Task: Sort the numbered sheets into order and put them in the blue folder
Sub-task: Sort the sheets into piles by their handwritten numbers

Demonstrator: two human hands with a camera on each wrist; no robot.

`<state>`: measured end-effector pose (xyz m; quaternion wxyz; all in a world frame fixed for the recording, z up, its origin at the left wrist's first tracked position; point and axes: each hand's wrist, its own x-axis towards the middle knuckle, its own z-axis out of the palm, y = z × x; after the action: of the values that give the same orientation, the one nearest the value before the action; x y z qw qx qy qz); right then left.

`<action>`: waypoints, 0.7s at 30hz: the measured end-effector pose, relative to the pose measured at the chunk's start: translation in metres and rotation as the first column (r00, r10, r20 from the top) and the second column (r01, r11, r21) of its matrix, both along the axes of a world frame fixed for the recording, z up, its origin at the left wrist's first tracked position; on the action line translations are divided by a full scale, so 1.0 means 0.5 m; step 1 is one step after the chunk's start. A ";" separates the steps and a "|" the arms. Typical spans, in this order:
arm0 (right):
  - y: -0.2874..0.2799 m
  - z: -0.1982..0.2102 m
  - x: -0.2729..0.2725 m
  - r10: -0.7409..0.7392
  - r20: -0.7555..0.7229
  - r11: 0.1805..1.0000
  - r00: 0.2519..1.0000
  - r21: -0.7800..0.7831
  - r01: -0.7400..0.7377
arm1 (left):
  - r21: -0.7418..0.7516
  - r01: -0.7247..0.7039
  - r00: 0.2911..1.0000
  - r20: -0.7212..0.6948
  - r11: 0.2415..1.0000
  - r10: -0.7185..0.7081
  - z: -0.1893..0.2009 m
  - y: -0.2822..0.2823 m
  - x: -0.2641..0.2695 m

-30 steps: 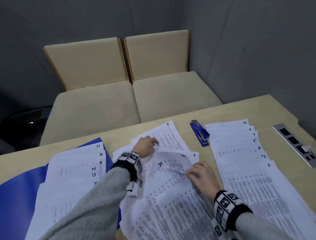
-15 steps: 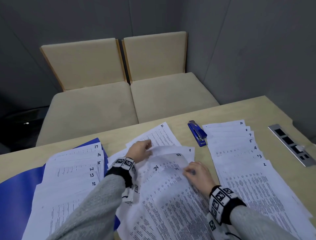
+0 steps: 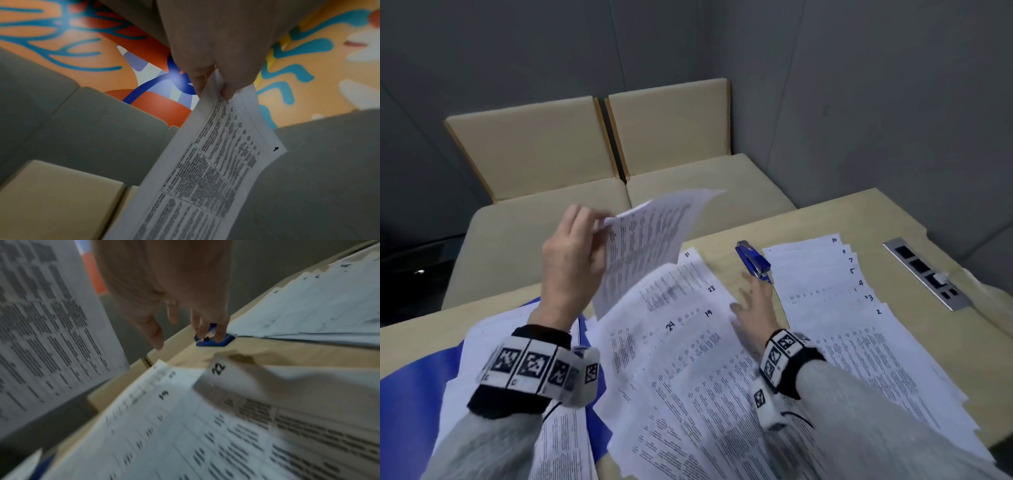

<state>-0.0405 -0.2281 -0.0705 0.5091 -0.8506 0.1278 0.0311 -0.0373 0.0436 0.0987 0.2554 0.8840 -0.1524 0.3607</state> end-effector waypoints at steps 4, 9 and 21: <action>-0.091 0.092 -0.004 -0.210 0.082 0.923 0.974 0.344 0.171 | -0.410 0.032 0.998 -0.031 0.912 -0.049 0.023 -0.076 0.003; -0.252 0.179 -0.046 -0.007 0.008 0.945 1.000 0.327 0.004 | -0.644 0.031 0.886 -0.336 0.764 -0.319 -0.091 -0.216 0.007; -0.387 0.121 -0.122 0.059 -0.120 0.977 0.991 0.209 -0.033 | -0.797 -0.130 0.699 -0.495 0.589 -0.516 -0.179 -0.416 -0.022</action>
<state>-0.1017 -0.4215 -0.0102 0.5846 -0.7923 0.1361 0.1095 -0.0482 -0.1644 0.0091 0.6929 0.7207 0.0231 0.0021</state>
